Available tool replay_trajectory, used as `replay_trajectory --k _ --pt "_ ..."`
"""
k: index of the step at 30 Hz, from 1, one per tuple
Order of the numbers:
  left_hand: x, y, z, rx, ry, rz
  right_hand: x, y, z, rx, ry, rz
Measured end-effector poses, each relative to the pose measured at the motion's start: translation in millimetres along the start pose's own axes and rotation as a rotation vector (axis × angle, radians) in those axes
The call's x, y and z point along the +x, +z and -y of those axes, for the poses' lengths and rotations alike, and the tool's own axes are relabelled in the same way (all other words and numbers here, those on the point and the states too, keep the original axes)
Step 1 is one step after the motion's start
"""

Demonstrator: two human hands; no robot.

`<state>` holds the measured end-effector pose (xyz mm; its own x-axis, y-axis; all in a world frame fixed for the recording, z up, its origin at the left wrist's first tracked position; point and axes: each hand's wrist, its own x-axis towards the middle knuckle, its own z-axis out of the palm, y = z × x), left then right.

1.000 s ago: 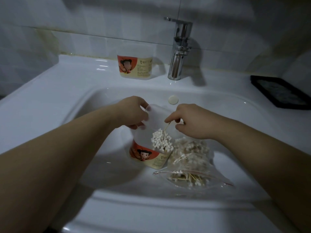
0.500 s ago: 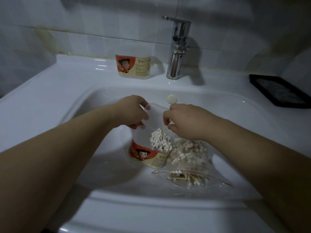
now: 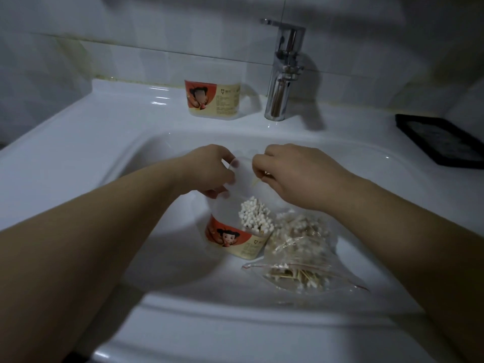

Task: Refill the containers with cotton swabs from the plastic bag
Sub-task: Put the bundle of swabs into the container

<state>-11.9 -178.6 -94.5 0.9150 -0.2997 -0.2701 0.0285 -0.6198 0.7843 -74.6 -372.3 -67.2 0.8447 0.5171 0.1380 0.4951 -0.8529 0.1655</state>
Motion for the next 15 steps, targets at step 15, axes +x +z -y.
replay_trajectory --k 15 --pt "-1.1 -1.3 -0.1 0.007 0.007 -0.001 -7.9 5.9 4.3 0.397 0.061 0.264"
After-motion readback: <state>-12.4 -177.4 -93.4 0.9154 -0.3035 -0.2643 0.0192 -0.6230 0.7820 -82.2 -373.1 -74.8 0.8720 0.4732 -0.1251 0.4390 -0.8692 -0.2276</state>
